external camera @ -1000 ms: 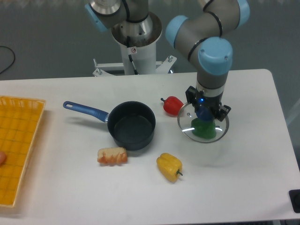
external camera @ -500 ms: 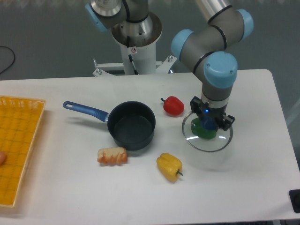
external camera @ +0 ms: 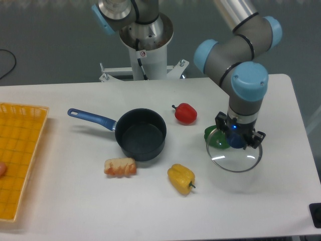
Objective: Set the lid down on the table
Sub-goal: 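Carry the clear glass lid by its knob away from the green pepper, then lower the held glass lid flat onto the table surface, then hold the glass lid steady on the table by its knob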
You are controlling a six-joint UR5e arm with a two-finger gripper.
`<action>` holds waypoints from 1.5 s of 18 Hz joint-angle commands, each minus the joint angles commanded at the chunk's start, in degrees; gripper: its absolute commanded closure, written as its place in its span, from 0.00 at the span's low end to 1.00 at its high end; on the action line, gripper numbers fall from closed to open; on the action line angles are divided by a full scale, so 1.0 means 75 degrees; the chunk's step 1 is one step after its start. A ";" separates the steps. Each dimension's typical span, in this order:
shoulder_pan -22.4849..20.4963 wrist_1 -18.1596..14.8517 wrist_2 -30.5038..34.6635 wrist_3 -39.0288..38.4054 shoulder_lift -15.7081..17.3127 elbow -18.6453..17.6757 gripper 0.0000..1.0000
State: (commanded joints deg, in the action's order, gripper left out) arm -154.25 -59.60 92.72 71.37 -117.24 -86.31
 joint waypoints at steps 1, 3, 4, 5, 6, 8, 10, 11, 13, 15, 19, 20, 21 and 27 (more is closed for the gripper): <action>0.0000 0.0059 0.0000 0.0011 -0.0070 0.0000 0.50; 0.0035 0.0095 0.0000 -0.0023 -0.0188 0.0094 0.50; 0.0047 0.0107 0.0000 -0.0024 -0.0258 0.0105 0.50; 0.0058 0.0130 0.0000 -0.0035 -0.0328 0.0140 0.50; 0.0082 0.0235 0.0000 -0.0105 -0.0364 0.0152 0.50; 0.0094 0.0446 -0.0023 -0.0292 -0.0469 0.0234 0.50; 0.0117 0.0482 -0.0047 -0.0316 -0.0598 0.0362 0.50; 0.0152 0.0493 -0.0047 -0.0317 -0.0645 0.0386 0.50; 0.0187 0.0493 -0.0047 -0.0328 -0.0704 0.0422 0.50; 0.0188 0.0493 -0.0059 -0.0328 -0.0715 0.0445 0.50; 0.0199 0.0493 -0.0070 -0.0363 -0.0809 0.0539 0.50; 0.0222 0.0493 -0.0059 -0.0421 -0.0833 0.0551 0.50; 0.0257 0.0493 -0.0059 -0.0468 -0.0879 0.0539 0.50; 0.0316 0.0482 -0.0047 -0.0492 -0.0950 0.0445 0.50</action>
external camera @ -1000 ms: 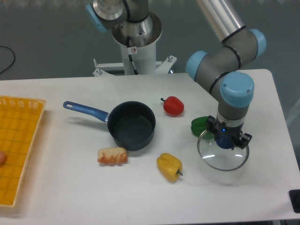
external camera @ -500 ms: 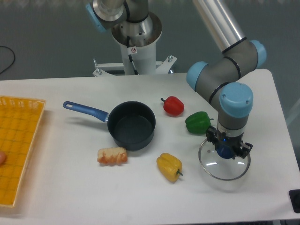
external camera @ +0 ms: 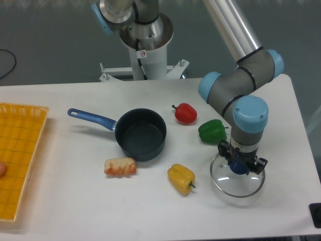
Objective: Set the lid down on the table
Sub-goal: 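Hold the glass lid steady on the table by its knob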
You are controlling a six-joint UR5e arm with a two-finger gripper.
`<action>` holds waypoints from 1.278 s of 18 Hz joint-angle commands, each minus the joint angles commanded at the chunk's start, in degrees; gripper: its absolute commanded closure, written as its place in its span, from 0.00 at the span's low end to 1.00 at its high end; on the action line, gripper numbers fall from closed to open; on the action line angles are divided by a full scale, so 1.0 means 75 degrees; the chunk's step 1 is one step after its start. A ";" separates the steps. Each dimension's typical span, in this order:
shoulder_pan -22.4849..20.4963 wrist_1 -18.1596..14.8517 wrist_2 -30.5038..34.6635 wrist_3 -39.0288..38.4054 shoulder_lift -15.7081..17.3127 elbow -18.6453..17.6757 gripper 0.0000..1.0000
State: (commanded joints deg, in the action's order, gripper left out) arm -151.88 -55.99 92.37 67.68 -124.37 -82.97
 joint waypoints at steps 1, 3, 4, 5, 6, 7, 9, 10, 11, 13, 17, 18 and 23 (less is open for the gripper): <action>0.0000 0.0000 0.0000 0.0000 0.0000 -0.0023 0.50; 0.0000 0.0000 0.0023 0.0012 -0.0035 -0.0175 0.49; 0.0000 -0.0012 0.0023 0.0023 -0.0024 -0.0222 0.49; 0.0000 -0.0023 0.0035 0.0023 0.0000 -0.0234 0.49; 0.0000 -0.0035 0.0035 0.0023 0.0012 -0.0269 0.47; 0.0000 -0.0035 0.0035 0.0023 0.0023 -0.0304 0.47; 0.0000 -0.0035 0.0070 0.0000 0.0012 -0.0328 0.47; 0.0012 -0.0047 0.0070 0.0000 0.0012 -0.0351 0.47; 0.0012 -0.0047 0.0082 0.0000 0.0012 -0.0375 0.47; 0.0023 -0.0059 0.0117 -0.0012 -0.0023 -0.0387 0.47; 0.0058 -0.0047 0.0106 -0.0023 -0.0035 -0.0445 0.47; 0.0059 -0.0047 0.0094 -0.0105 -0.0035 -0.0457 0.47; 0.0059 -0.0059 0.0094 -0.0234 -0.0070 -0.0457 0.48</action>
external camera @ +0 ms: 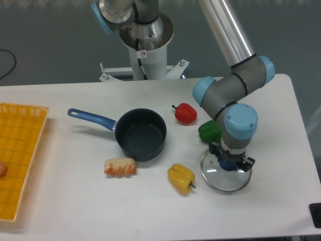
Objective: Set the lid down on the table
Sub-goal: 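Hold the glass lid steady on the table by its knob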
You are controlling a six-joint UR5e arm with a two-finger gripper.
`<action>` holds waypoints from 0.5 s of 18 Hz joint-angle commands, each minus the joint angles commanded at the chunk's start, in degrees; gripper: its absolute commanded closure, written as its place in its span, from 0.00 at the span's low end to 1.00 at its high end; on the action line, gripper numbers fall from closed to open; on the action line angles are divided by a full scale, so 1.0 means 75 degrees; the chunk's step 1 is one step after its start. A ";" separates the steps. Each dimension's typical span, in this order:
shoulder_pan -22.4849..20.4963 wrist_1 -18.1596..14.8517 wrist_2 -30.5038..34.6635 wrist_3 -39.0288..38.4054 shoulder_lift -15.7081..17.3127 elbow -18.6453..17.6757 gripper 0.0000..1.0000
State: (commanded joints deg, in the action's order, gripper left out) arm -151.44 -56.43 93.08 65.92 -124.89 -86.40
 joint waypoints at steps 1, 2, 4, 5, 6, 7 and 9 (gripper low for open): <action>0.0000 0.0012 0.0000 0.0000 -0.0012 0.0000 0.48; 0.0000 0.0012 0.0000 -0.0012 -0.0012 0.0000 0.48; 0.0012 0.0012 0.0000 -0.0012 -0.0024 0.0000 0.48; 0.0012 0.0012 0.0000 -0.0012 -0.0024 0.0000 0.48; 0.0012 0.0012 0.0000 -0.0012 -0.0024 0.0000 0.48; 0.0012 0.0012 0.0000 -0.0012 -0.0024 0.0000 0.48; 0.0012 0.0012 0.0012 -0.0058 -0.0024 0.0000 0.47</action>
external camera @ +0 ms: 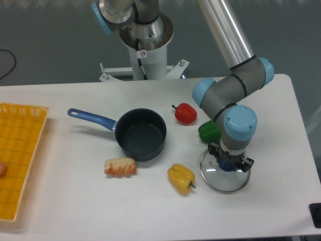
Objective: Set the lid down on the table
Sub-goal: 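Hold the glass lid steady on the table by its knob, then open the gripper to release the lid knob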
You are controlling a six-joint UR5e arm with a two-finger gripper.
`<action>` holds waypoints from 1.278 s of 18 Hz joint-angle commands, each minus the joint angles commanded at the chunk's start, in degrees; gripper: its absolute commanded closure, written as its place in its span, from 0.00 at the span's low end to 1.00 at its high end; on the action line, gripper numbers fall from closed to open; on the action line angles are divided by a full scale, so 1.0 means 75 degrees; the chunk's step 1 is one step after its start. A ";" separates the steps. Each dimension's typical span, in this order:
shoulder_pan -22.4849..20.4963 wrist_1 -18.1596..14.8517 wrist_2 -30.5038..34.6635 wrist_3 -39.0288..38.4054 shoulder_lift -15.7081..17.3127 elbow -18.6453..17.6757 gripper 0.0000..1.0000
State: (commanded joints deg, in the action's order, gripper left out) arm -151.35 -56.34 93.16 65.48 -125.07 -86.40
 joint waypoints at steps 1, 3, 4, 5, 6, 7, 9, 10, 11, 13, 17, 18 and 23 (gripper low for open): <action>0.0000 0.0012 0.0000 -0.0012 -0.0012 0.0000 0.47; 0.0000 0.0023 -0.0012 -0.0012 -0.0012 0.0000 0.32; 0.0012 0.0023 -0.0012 0.0000 -0.0012 0.0000 0.26; 0.0012 0.0035 -0.0012 0.0023 -0.0012 0.0000 0.15; 0.0012 0.0047 -0.0012 0.0012 -0.0023 0.0000 0.15; 0.0012 0.0035 -0.0012 0.0012 -0.0012 0.0000 0.15; 0.0012 0.0047 -0.0012 0.0000 -0.0023 0.0000 0.14; 0.0012 0.0047 -0.0012 0.0000 -0.0023 0.0000 0.10; 0.0012 0.0047 -0.0012 0.0000 -0.0012 0.0000 0.02; 0.0012 0.0047 -0.0012 0.0023 0.0035 0.0012 0.00; 0.0000 0.0059 -0.0012 0.0350 0.0245 0.0117 0.00; 0.0000 0.0047 -0.0023 0.0514 0.0339 0.0198 0.00; 0.0058 -0.0012 -0.0023 0.1066 0.0936 0.0035 0.00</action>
State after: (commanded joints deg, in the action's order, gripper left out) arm -150.91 -56.42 92.99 73.48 -118.05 -86.13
